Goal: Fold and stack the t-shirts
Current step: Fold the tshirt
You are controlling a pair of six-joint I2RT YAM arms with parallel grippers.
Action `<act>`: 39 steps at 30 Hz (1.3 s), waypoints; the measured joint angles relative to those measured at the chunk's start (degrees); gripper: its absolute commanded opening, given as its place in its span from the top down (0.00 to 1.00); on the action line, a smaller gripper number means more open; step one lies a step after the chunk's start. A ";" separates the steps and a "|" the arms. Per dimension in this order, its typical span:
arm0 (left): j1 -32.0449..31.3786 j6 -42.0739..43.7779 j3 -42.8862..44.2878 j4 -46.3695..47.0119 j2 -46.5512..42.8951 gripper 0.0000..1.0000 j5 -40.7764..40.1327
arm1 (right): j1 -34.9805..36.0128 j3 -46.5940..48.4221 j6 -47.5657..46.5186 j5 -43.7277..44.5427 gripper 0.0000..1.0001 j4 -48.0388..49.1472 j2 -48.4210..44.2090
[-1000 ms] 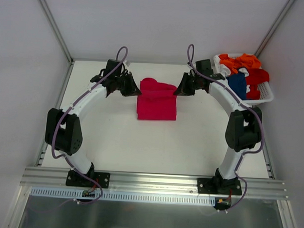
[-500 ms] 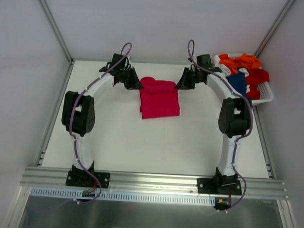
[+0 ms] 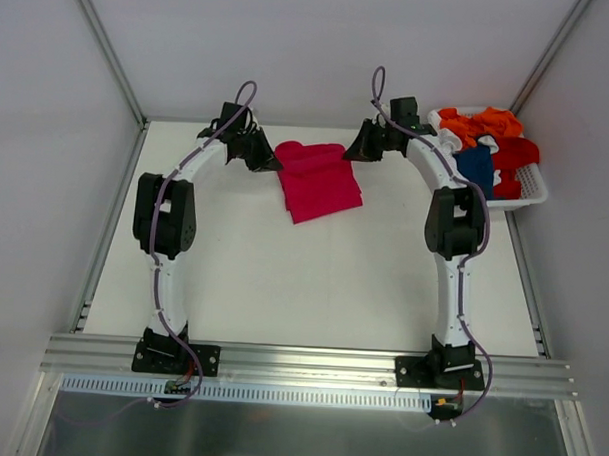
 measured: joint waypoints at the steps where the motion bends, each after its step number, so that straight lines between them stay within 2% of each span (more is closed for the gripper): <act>1: 0.13 -0.20 0.13 -0.04 0.85 1.00 -0.04 | 0.00 0.24 0.33 -0.46 0.97 0.68 1.11; 4: 0.72 -0.66 0.46 -0.07 2.95 1.00 -0.96 | 0.00 0.44 1.07 -1.33 0.99 3.74 3.93; 9: 2.73 -1.51 7.10 0.11 8.39 1.00 -0.48 | 0.00 8.68 3.87 -1.97 0.98 9.27 10.54; 11: 4.07 -1.73 11.69 0.50 10.95 1.00 0.46 | 0.00 11.41 5.46 -1.97 0.79 12.11 11.96; 12: 4.66 -1.77 13.92 0.74 12.02 0.92 0.66 | 0.00 12.66 6.38 -1.92 0.57 13.57 12.41; 13: 5.16 -1.73 15.41 0.92 12.63 0.72 0.61 | 0.00 13.31 7.21 -1.75 0.17 14.99 12.59; 14: 5.75 -1.66 17.18 0.94 13.35 0.51 0.66 | -0.09 13.79 7.85 -1.68 0.06 16.52 12.61; 15: 6.27 -1.79 18.47 1.29 13.92 0.38 0.59 | -0.24 14.25 8.37 -1.79 0.01 17.70 12.61; 16: 6.71 -2.23 19.12 1.73 14.12 0.09 0.74 | -0.42 14.51 8.87 -1.88 0.00 19.37 12.61; 17: 7.10 -2.45 19.23 1.86 14.10 0.01 0.74 | -0.59 14.58 9.22 -1.95 0.01 20.44 12.57; 20: 7.96 -2.91 17.88 2.62 13.60 0.01 0.74 | -1.09 12.02 9.68 -2.01 0.00 21.66 11.43; 23: 7.93 -1.57 10.64 2.34 9.88 0.01 -0.02 | -1.40 4.22 7.32 -1.90 0.01 20.15 7.48; 26: 7.17 -0.02 4.92 0.90 5.49 0.01 -1.05 | -1.22 0.79 3.72 -1.68 0.01 17.03 4.96; 34: 1.03 1.95 0.66 2.34 1.29 0.02 -2.80 | 1.09 -7.06 -4.66 -0.70 0.01 12.22 -0.13; 39: -0.46 2.01 -0.92 1.86 2.27 0.04 -4.66 | 3.28 -6.91 -7.30 1.79 0.00 9.07 -0.02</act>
